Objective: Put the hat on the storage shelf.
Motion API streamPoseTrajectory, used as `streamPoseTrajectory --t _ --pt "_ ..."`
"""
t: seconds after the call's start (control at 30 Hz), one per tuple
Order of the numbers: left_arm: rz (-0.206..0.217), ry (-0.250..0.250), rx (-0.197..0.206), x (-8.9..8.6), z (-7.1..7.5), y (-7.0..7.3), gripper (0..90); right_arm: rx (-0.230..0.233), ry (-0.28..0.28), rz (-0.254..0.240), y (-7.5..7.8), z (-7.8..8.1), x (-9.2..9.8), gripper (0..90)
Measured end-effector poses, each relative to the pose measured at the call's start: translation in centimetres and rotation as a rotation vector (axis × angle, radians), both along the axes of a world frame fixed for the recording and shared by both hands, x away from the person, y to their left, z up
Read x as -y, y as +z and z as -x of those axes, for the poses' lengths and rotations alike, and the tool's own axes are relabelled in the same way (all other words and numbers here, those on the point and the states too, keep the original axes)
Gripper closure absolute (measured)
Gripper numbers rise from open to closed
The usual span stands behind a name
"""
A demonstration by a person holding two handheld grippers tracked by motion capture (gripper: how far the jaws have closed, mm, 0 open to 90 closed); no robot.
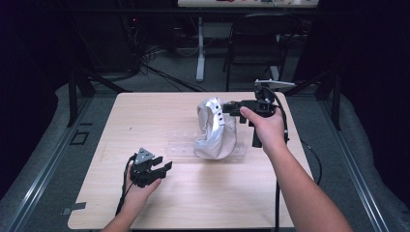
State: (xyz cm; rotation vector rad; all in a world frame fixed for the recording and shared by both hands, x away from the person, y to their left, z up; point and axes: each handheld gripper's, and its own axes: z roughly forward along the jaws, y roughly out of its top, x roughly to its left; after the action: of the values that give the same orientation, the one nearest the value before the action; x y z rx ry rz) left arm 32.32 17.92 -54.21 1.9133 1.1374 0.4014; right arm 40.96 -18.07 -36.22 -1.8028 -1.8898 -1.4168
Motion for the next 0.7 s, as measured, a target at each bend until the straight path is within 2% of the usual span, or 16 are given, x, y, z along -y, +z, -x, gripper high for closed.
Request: streamPoseTrajectory --t 0.17,0.37,0.7 --pt "0.004 0.008 0.006 -0.2 -0.1 0.1 52.9 0.013 0.009 0.001 0.1 0.6 0.4 56.8" --pt "0.005 0.011 0.002 -0.2 -0.1 0.0 52.8 0.026 0.034 0.036 0.1 1.6 0.9 56.7" --pt "0.010 0.016 -0.006 -0.3 -0.1 -0.2 52.7 0.072 0.052 0.030 -0.2 3.1 1.7 56.2"
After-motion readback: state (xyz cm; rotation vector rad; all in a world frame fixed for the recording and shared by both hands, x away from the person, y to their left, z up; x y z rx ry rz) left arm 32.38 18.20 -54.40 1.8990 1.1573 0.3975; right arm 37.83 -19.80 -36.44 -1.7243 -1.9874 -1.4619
